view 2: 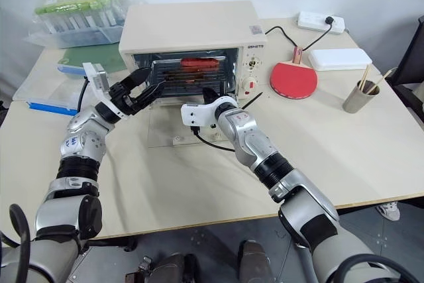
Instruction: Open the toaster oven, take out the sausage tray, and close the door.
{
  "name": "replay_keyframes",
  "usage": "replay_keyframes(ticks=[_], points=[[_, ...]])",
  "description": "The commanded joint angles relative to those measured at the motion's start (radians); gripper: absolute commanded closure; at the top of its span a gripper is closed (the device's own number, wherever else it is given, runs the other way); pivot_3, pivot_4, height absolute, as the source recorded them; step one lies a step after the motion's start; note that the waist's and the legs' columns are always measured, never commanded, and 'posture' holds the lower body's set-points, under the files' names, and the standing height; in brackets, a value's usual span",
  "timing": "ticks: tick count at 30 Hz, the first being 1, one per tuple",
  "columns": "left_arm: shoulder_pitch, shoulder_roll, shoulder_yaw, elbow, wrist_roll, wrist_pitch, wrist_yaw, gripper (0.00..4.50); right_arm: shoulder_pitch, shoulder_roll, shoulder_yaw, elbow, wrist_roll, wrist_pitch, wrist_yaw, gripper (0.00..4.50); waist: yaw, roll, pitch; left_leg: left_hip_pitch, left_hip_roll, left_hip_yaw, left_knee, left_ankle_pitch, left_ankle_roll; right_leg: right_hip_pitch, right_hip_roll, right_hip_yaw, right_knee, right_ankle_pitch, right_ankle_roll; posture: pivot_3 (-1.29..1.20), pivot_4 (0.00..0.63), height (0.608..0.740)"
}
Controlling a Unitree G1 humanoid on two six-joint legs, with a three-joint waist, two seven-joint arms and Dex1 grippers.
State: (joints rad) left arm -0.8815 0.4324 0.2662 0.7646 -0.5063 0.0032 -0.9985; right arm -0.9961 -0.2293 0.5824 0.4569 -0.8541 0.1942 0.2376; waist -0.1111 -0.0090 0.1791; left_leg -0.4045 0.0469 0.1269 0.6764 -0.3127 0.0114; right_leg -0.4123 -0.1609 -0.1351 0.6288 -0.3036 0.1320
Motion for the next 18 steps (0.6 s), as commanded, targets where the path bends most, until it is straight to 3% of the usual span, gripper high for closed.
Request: replay_keyframes(ticks=[1, 4, 18], points=[[-0.033, 0.013, 0.031, 0.000, -0.002, -0.022, 0.007, 0.00, -0.067, 0.012, -0.023, -0.006, -0.017, -0.009, -0.051, 3.44, 0.000, 0.000, 0.000, 0.000, 0.000, 0.000, 0.000, 0.000, 0.000, 0.000, 0.000, 0.000, 0.000, 0.000, 0.000, 0.00, 0.150, 0.740], [-0.032, 0.010, 0.032, 0.001, -0.003, -0.024, 0.006, 0.00, -0.105, 0.027, -0.027, 0.052, -0.008, -0.003, -0.068, 2.49, 0.001, 0.000, 0.000, 0.000, 0.000, 0.000, 0.001, 0.000, 0.000, 0.000, 0.000, 0.000, 0.000, 0.000, 0.000, 0.00, 0.150, 0.740], [0.032, 0.020, 0.054, -0.089, -0.018, 0.008, 0.007, 0.00, -0.258, 0.112, -0.016, 0.403, 0.032, -0.049, -0.185, 2.49, -0.002, 0.000, 0.000, 0.000, 0.000, 0.000, 0.001, 0.000, 0.000, 0.000, 0.000, 0.000, 0.001, 0.000, 0.000, 0.00, 0.150, 0.740]])
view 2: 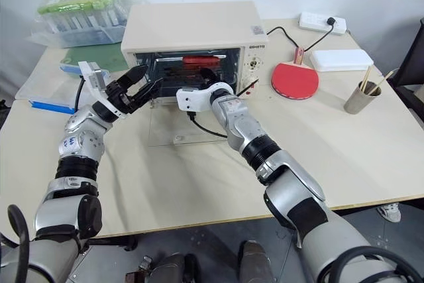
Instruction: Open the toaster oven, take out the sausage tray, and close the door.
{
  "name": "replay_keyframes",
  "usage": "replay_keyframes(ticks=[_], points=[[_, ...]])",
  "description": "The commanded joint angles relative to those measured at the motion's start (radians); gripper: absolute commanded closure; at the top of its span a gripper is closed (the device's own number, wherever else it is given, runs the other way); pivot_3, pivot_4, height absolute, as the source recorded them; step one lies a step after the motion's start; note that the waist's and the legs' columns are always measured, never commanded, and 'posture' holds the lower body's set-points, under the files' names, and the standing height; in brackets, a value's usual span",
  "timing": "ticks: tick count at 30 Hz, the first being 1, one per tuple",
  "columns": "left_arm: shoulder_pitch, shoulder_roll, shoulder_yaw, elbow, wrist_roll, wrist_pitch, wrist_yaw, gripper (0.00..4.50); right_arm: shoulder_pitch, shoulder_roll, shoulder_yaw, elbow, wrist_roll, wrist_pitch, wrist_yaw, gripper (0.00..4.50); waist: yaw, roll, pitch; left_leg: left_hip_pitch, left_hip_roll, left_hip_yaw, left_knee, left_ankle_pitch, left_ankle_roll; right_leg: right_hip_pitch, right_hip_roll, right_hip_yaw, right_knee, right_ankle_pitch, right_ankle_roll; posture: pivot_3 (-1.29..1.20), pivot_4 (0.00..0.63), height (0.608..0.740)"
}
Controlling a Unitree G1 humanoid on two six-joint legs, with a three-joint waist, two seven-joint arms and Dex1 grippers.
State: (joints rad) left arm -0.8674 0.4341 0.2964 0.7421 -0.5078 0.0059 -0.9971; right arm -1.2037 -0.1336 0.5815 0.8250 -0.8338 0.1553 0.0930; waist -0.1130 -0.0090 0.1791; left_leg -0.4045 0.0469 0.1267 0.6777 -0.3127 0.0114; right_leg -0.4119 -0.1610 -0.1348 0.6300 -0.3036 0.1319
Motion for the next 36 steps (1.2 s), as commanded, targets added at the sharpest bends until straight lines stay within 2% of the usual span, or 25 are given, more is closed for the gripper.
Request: replay_keyframes(ticks=[1, 4, 5, 7, 11, 12, 19, 26, 36], points=[[0.026, 0.019, 0.026, -0.077, -0.018, 0.009, 0.007, 0.00, -0.056, 0.020, -0.014, 0.054, 0.013, -0.016, -0.048, 2.49, -0.001, 0.000, 0.000, 0.000, 0.000, 0.000, 0.000, 0.000, 0.000, 0.000, 0.000, 0.000, 0.000, 0.000, 0.000, 0.00, 0.150, 0.740], [0.043, 0.018, 0.032, -0.100, -0.019, 0.017, 0.016, 0.00, -0.067, 0.031, -0.003, 0.107, 0.013, -0.035, -0.075, 2.49, -0.001, 0.000, 0.000, 0.000, 0.000, -0.001, 0.000, 0.000, 0.000, 0.000, 0.000, 0.000, 0.000, 0.000, 0.000, 0.00, 0.150, 0.740], [0.048, 0.017, 0.033, -0.108, -0.019, 0.019, 0.019, 0.00, -0.070, 0.035, -0.002, 0.123, 0.015, -0.038, -0.084, 2.66, -0.001, 0.000, 0.000, 0.000, 0.000, -0.002, 0.000, 0.000, 0.000, 0.000, 0.000, 0.000, 0.000, 0.000, 0.000, 0.00, 0.150, 0.740], [0.058, 0.015, 0.036, -0.124, -0.020, 0.025, 0.023, 0.00, -0.072, 0.040, -0.004, 0.140, 0.018, -0.041, -0.108, 3.03, 0.000, 0.000, 0.000, 0.000, 0.000, -0.003, 0.000, 0.000, 0.000, 0.000, 0.000, 0.000, 0.000, 0.000, 0.000, 0.00, 0.150, 0.740], [0.074, 0.017, 0.041, -0.144, -0.023, 0.038, 0.025, 0.00, -0.067, 0.038, -0.004, 0.133, 0.019, -0.045, -0.120, 4.35, 0.000, 0.000, 0.000, 0.000, 0.000, -0.003, 0.000, 0.000, 0.000, 0.000, 0.000, 0.000, 0.000, 0.000, 0.000, 0.00, 0.150, 0.740], [0.078, 0.019, 0.042, -0.150, -0.025, 0.042, 0.025, 0.00, -0.063, 0.035, -0.003, 0.124, 0.019, -0.046, -0.122, 4.46, 0.000, 0.000, 0.000, 0.000, 0.000, -0.003, 0.000, 0.000, 0.000, 0.000, 0.000, 0.000, 0.000, 0.000, 0.000, 0.00, 0.150, 0.740], [0.103, 0.030, 0.050, -0.190, -0.034, 0.086, 0.013, 0.00, 0.009, 0.005, -0.006, -0.037, 0.012, -0.030, -0.095, 4.46, 0.001, 0.000, 0.000, 0.000, 0.000, -0.004, -0.001, 0.000, 0.000, 0.000, 0.000, 0.000, 0.000, 0.000, 0.000, 0.00, 0.150, 0.740], [0.106, 0.040, 0.056, -0.197, -0.037, 0.108, 0.010, 0.00, 0.154, -0.052, 0.001, -0.337, -0.019, 0.007, 0.010, 4.46, 0.002, 0.000, 0.000, 0.000, 0.000, -0.004, -0.002, 0.000, 0.000, 0.000, 0.000, 0.000, 0.000, 0.000, 0.000, 0.00, 0.150, 0.740], [0.116, 0.051, 0.067, -0.214, -0.048, 0.138, 0.004, 0.00, 0.263, -0.107, -0.013, -0.590, -0.045, 0.018, 0.121, 4.46, 0.002, 0.000, 0.000, 0.000, 0.000, -0.004, -0.002, 0.000, 0.000, 0.000, 0.000, 0.000, 0.000, 0.000, 0.000, 0.00, 0.150, 0.740]])
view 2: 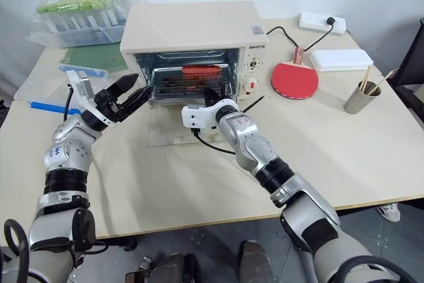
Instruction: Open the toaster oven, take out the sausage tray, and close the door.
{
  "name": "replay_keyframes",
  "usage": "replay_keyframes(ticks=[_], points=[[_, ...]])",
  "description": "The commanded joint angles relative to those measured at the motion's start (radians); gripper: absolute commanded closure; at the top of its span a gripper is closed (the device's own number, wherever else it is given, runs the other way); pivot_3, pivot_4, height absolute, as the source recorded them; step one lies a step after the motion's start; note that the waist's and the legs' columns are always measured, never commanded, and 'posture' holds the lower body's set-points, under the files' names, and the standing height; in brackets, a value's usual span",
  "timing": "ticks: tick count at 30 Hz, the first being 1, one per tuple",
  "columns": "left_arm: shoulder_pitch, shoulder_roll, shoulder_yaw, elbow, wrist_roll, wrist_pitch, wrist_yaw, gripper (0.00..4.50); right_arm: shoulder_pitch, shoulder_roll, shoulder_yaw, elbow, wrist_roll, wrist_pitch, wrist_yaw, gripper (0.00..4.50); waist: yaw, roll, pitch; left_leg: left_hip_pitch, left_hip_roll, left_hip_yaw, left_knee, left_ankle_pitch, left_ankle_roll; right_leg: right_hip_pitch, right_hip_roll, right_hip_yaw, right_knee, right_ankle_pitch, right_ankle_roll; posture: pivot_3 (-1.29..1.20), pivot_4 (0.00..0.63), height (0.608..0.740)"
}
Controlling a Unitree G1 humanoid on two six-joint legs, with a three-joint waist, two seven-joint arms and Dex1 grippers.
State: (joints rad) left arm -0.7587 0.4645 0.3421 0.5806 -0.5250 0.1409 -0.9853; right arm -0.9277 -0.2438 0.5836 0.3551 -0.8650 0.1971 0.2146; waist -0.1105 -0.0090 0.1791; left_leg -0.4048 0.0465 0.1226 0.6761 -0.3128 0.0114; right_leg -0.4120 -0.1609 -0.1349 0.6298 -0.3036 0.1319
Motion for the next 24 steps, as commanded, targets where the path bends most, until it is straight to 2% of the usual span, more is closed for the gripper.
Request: replay_keyframes(ticks=[1, 6, 14, 19, 24], points=[[0.013, 0.024, 0.028, -0.061, -0.037, 0.009, -0.008, 0.00, -0.004, -0.001, -0.016, -0.142, -0.017, -0.024, 0.007, 4.46, -0.001, 0.000, 0.000, 0.000, 0.000, 0.000, 0.000, 0.000, 0.000, 0.000, 0.000, 0.000, 0.000, 0.000, 0.000, 0.00, 0.150, 0.740], [0.075, 0.041, 0.056, -0.158, -0.073, 0.055, 0.016, 0.00, 0.044, -0.019, -0.025, -0.226, -0.025, -0.024, 0.032, 4.46, -0.002, 0.000, 0.000, 0.000, 0.000, -0.001, 0.000, 0.000, 0.000, -0.001, 0.000, 0.000, 0.000, 0.000, 0.000, 0.00, 0.150, 0.740], [0.228, 0.072, 0.151, -0.390, -0.199, 0.233, 0.134, 0.00, 0.131, -0.083, -0.047, -0.343, -0.018, -0.084, 0.033, 4.46, 0.005, 0.000, 0.000, 0.000, 0.000, -0.003, 0.001, 0.000, 0.000, 0.000, 0.000, 0.002, 0.000, 0.000, 0.000, 0.00, 0.150, 0.740], [0.327, 0.091, 0.193, -0.532, -0.273, 0.344, 0.204, 0.00, 0.187, -0.136, -0.068, -0.409, -0.002, -0.177, 0.013, 4.46, 0.010, 0.000, 0.000, 0.001, 0.001, -0.003, 0.001, 0.000, 0.000, 0.000, 0.000, 0.002, 0.000, 0.000, 0.000, 0.00, 0.150, 0.740], [0.418, 0.066, 0.233, -0.666, -0.381, 0.460, 0.316, 0.00, 0.246, -0.202, -0.098, -0.438, 0.007, -0.315, -0.043, 4.46, 0.024, 0.000, 0.000, 0.001, 0.001, -0.003, 0.002, 0.000, 0.000, 0.000, 0.000, 0.003, -0.001, 0.000, 0.000, 0.00, 0.150, 0.740]])
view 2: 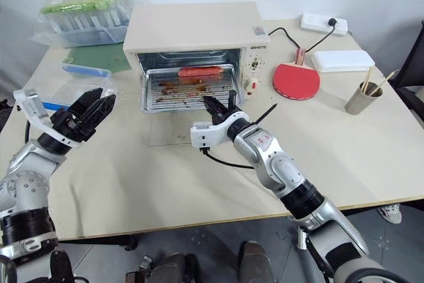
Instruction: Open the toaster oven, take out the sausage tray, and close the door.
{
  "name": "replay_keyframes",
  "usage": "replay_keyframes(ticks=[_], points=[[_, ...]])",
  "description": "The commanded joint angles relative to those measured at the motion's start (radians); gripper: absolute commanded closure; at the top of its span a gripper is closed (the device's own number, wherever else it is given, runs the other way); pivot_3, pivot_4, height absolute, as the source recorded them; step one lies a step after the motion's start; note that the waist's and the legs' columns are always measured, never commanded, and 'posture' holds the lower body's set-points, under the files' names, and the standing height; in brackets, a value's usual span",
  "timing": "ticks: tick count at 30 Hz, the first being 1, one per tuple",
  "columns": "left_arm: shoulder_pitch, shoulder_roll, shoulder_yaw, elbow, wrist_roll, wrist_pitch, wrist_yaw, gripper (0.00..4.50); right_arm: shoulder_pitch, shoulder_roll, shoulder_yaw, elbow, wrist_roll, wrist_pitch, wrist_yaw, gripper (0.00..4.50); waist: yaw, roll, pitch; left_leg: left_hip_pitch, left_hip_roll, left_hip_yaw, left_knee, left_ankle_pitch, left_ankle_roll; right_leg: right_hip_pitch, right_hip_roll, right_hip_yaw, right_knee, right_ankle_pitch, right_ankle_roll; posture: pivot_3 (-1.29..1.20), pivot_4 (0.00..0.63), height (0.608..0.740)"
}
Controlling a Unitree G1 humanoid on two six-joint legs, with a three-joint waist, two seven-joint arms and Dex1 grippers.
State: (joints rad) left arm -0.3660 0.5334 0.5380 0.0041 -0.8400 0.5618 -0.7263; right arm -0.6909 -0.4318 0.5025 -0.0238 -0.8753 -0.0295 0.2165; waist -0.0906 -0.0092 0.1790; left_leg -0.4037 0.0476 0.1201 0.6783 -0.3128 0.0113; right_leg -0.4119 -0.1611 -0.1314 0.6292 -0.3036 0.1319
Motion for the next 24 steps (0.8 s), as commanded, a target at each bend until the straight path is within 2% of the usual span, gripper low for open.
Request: replay_keyframes(ticks=[1, 7, 14, 17, 24], points=[[0.034, -0.006, 0.041, -0.104, -0.081, 0.052, 0.077, 0.00, 0.015, -0.018, -0.024, -0.058, 0.020, -0.104, -0.050, 4.46, 0.008, 0.000, 0.000, 0.000, 0.000, 0.000, 0.000, 0.000, 0.000, 0.000, 0.000, 0.000, 0.000, 0.000, 0.000, 0.00, 0.150, 0.740], [0.079, -0.016, 0.054, -0.179, -0.209, 0.180, 0.211, 0.00, 0.054, -0.053, -0.053, -0.082, 0.048, -0.215, -0.055, 4.46, 0.029, -0.001, 0.000, 0.000, 0.000, 0.000, 0.004, 0.000, 0.000, 0.002, 0.000, 0.001, -0.001, 0.000, 0.000, 0.00, 0.150, 0.740], [0.153, -0.033, 0.056, -0.288, -0.487, 0.355, 0.425, 0.00, 0.078, -0.085, -0.084, -0.061, 0.056, -0.272, -0.043, 4.46, 0.047, -0.001, -0.001, 0.000, 0.000, 0.000, 0.005, 0.000, 0.000, 0.003, -0.001, 0.003, -0.001, 0.000, 0.000, 0.00, 0.150, 0.740], [0.156, -0.024, 0.021, -0.274, -0.603, 0.418, 0.476, 0.00, 0.079, -0.089, -0.088, -0.055, 0.054, -0.291, -0.043, 4.46, 0.050, -0.001, -0.001, 0.001, 0.000, 0.000, 0.005, 0.000, 0.000, 0.003, -0.001, 0.003, -0.001, 0.000, 0.000, 0.00, 0.150, 0.740], [0.085, -0.029, -0.048, -0.177, -0.726, 0.450, 0.574, 0.00, 0.095, -0.100, -0.098, -0.056, 0.067, -0.334, -0.035, 4.46, 0.062, -0.002, -0.001, 0.001, -0.001, 0.000, 0.005, 0.000, 0.000, 0.003, -0.001, 0.003, -0.001, 0.000, 0.000, 0.00, 0.150, 0.740]])
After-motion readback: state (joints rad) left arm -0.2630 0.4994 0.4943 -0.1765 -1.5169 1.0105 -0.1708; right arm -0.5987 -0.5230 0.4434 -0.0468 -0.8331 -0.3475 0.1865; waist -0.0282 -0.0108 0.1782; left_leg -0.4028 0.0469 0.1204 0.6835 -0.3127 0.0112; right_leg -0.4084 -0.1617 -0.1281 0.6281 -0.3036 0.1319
